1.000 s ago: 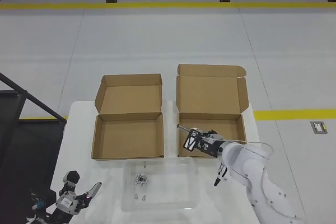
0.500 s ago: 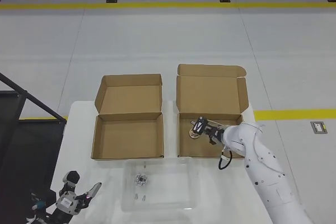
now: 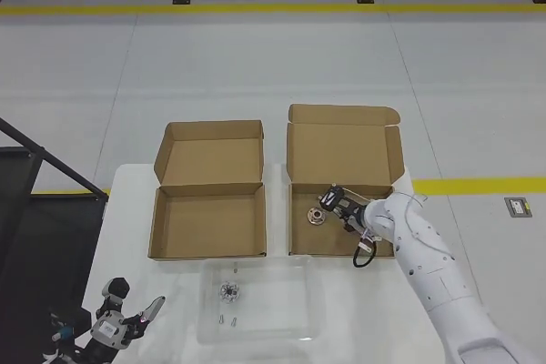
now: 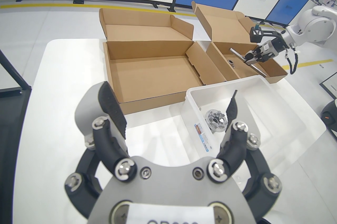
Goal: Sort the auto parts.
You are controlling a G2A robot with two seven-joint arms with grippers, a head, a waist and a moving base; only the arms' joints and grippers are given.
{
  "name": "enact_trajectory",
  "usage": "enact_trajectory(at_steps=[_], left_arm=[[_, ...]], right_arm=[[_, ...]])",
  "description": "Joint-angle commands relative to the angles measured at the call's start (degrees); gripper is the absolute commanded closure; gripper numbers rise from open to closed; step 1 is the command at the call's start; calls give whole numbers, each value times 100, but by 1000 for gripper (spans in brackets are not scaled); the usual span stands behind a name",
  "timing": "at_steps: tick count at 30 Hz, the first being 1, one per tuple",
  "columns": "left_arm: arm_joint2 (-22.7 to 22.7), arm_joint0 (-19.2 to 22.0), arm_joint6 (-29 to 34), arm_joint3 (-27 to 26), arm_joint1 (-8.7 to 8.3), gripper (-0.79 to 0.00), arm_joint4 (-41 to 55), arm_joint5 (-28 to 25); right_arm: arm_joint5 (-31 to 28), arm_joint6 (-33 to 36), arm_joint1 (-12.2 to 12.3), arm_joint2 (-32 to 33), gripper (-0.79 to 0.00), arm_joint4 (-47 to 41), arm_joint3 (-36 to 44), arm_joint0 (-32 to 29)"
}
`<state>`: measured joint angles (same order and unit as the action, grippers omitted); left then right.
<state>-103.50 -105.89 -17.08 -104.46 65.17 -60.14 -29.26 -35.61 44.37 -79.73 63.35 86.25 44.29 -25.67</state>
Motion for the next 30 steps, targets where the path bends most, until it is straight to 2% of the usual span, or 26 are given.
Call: enact_trajectory(at_steps=[1, 2, 3, 4, 6, 9, 15, 19, 20, 21, 24, 26, 27, 30], left_arm=[[0, 0, 0, 0, 0, -785, 0, 0], [0, 0, 0, 0, 0, -785, 0, 0], [0, 0, 0, 0, 0, -785, 0, 0], [0, 0, 0, 0, 0, -785, 0, 0], [0, 0, 0, 0, 0, -785, 0, 0], [0, 0, 0, 0, 0, -785, 0, 0], [0, 0, 0, 0, 0, -785, 0, 0], [0, 0, 0, 0, 0, -785, 0, 0], [0, 0, 0, 0, 0, -785, 0, 0], [0, 0, 0, 0, 0, -785, 0, 0], [0, 0, 0, 0, 0, -785, 0, 0], [0, 0, 0, 0, 0, -785, 0, 0], [0, 0, 0, 0, 0, -785, 0, 0], [0, 0, 0, 0, 0, -785, 0, 0]], right_arm=[[27, 45, -21, -49, 0, -19, -139, 85], [34, 30, -32, -73, -31, -37, -196, 120], [46, 19, -42, -94, -151, -56, -253, 149], [52, 9, -51, -116, -219, -67, -302, 175], [103, -23, -66, -153, -234, -80, -370, 209], [196, -62, -78, -195, -308, -86, -347, 202], [315, -163, -1, -125, -332, 30, 230, -12], [218, -475, 153, 97, -379, 191, 1544, -636], [171, -548, 207, 198, -419, 246, 1992, -868], [71, -573, 262, 288, -517, 318, 2439, -1120], [-124, -587, 395, 534, -591, 509, 3736, -1847], [-247, -747, 463, 650, -748, 621, 4484, -2292], [-339, -886, 496, 693, -782, 704, 4800, -2500], [-597, -1448, 588, 793, -785, 1012, 5462, -3006]])
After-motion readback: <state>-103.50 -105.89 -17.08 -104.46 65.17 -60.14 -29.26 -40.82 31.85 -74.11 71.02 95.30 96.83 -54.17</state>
